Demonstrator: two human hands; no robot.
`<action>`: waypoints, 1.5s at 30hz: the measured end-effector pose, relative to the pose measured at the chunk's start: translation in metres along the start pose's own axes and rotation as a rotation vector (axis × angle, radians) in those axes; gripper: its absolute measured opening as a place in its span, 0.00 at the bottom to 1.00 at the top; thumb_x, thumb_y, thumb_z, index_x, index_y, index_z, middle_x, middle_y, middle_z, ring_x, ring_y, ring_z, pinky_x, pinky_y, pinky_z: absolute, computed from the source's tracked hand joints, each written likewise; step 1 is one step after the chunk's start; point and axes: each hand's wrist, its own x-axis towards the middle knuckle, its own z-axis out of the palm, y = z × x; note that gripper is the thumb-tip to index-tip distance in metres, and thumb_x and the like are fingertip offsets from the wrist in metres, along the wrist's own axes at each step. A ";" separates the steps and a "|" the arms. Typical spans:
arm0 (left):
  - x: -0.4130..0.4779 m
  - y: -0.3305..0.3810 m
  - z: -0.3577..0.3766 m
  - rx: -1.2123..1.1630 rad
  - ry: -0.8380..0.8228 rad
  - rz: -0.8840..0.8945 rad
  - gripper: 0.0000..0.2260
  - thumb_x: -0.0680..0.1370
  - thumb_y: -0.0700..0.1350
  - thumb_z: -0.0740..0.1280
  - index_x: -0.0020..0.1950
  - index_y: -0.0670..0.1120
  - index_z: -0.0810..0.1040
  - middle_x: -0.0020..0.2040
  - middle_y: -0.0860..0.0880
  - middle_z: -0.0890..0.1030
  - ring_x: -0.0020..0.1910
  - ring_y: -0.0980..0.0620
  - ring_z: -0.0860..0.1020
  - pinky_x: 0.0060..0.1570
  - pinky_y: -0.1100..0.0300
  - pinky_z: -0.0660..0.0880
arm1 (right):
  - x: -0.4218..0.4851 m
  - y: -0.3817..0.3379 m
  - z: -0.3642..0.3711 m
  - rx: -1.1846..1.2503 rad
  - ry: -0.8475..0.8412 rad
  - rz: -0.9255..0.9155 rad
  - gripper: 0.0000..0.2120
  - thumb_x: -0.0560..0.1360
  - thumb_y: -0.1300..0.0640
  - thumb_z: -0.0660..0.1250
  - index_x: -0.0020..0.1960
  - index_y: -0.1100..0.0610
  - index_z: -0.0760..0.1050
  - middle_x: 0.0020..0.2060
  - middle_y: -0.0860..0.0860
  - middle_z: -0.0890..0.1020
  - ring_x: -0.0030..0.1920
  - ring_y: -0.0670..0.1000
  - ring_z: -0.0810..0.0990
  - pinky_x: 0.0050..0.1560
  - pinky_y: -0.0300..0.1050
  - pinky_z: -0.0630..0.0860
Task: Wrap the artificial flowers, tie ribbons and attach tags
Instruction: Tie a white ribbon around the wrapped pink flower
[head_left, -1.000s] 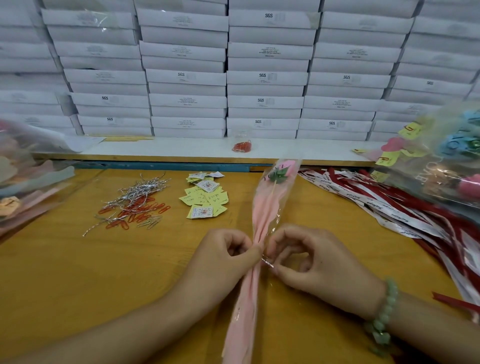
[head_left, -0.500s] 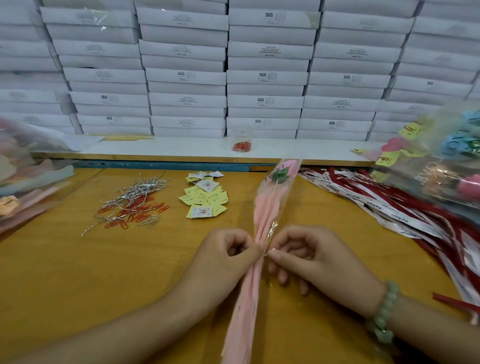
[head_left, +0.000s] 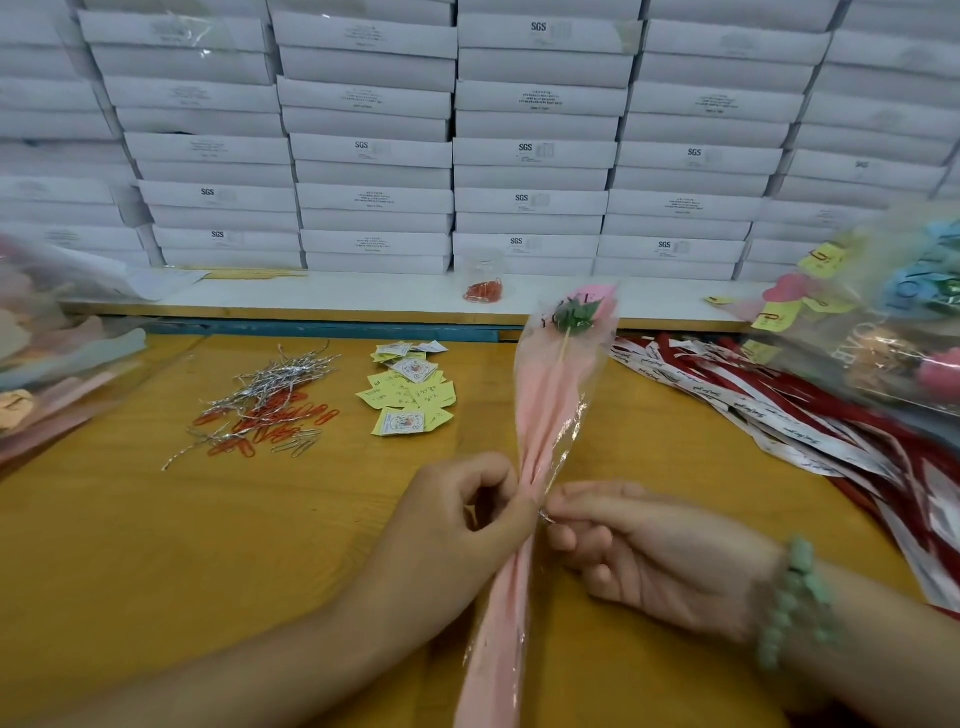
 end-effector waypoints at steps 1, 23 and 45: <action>0.000 0.000 0.000 0.001 0.004 -0.002 0.14 0.75 0.45 0.67 0.31 0.46 0.68 0.27 0.56 0.67 0.29 0.61 0.66 0.31 0.70 0.63 | 0.000 0.001 0.000 -0.077 0.025 -0.053 0.02 0.69 0.60 0.69 0.40 0.59 0.76 0.28 0.51 0.75 0.23 0.41 0.69 0.22 0.33 0.70; 0.002 -0.003 -0.001 0.047 0.048 -0.062 0.15 0.76 0.39 0.70 0.31 0.42 0.71 0.26 0.55 0.69 0.29 0.60 0.67 0.31 0.67 0.65 | 0.002 0.008 -0.004 -0.578 0.041 -0.384 0.03 0.76 0.66 0.66 0.47 0.66 0.76 0.36 0.56 0.83 0.31 0.46 0.79 0.28 0.36 0.75; 0.000 -0.004 0.001 0.124 -0.049 -0.085 0.15 0.75 0.43 0.69 0.30 0.45 0.68 0.25 0.56 0.67 0.27 0.59 0.65 0.30 0.68 0.62 | 0.003 -0.035 -0.057 -1.951 0.785 -0.422 0.07 0.80 0.48 0.56 0.52 0.47 0.71 0.46 0.43 0.78 0.44 0.44 0.77 0.41 0.41 0.75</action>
